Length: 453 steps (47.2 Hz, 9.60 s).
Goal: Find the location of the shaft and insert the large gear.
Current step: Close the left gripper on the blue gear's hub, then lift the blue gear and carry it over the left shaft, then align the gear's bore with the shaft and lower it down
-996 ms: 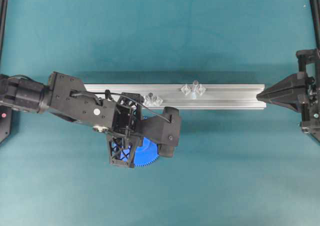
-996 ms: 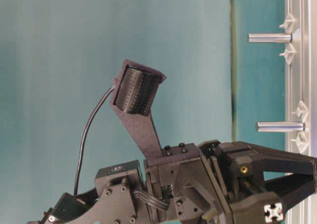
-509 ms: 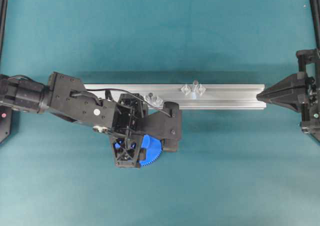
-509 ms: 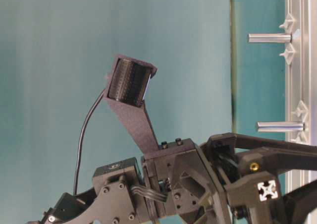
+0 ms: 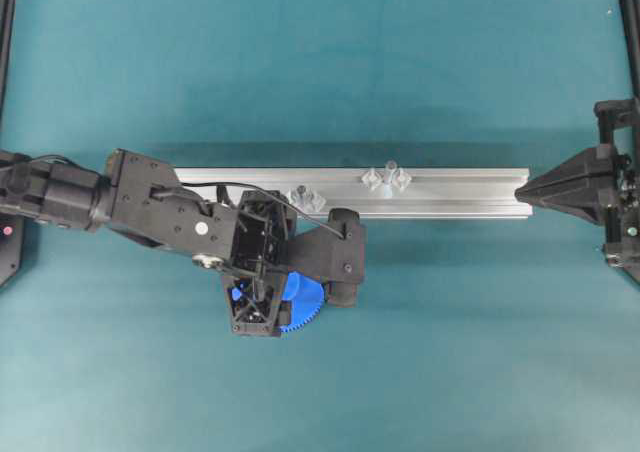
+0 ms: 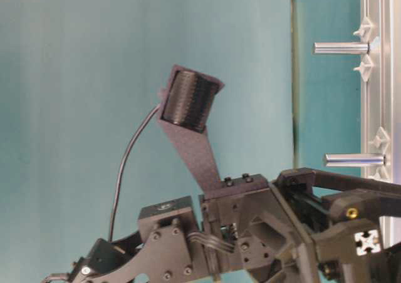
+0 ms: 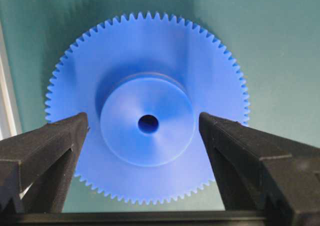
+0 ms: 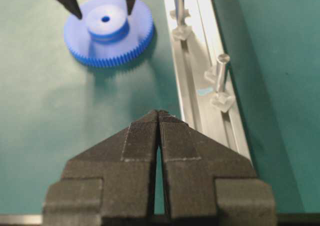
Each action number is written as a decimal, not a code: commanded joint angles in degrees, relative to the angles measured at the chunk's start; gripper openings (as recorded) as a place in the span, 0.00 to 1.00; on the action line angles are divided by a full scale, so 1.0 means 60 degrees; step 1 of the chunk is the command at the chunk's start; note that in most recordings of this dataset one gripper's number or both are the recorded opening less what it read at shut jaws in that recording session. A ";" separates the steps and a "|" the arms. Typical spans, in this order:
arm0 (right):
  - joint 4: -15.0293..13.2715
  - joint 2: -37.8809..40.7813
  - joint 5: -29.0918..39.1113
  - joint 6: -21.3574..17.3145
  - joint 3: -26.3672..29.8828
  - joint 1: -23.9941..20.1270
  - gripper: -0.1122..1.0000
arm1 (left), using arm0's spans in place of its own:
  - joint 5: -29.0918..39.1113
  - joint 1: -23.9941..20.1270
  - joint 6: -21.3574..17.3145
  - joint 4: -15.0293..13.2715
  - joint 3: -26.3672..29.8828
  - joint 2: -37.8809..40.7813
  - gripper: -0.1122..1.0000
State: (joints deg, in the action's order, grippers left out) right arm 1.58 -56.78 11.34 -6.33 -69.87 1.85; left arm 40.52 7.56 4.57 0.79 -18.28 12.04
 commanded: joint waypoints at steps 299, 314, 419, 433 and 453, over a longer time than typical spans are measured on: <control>0.0000 -0.0747 0.0278 -0.0103 -0.0264 0.0454 0.10 | 0.4395 -0.2388 -0.4102 0.0132 0.7544 0.2974 0.74; 0.0000 -0.0791 0.0352 -0.0103 -0.0278 0.0454 0.10 | 0.4307 -0.2681 -0.4058 0.0132 0.7104 0.2871 0.74; 0.0000 -0.0791 0.0352 -0.0103 -0.0249 0.0454 0.10 | 0.5259 -0.2915 -0.4058 0.0132 0.8716 0.3442 0.74; 0.0000 -0.0791 0.0352 -0.0103 -0.0264 0.0454 0.10 | 0.5200 -0.2871 -0.4058 0.0132 0.8730 0.3413 0.80; 0.0000 -0.0791 0.0366 -0.0103 -0.0264 0.0454 0.10 | 0.5186 -0.2739 -0.4043 0.0132 0.8716 0.3384 0.79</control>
State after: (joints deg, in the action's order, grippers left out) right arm 1.58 -61.79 13.71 -6.42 -72.33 4.39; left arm 72.25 -8.35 -19.60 1.23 32.08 34.54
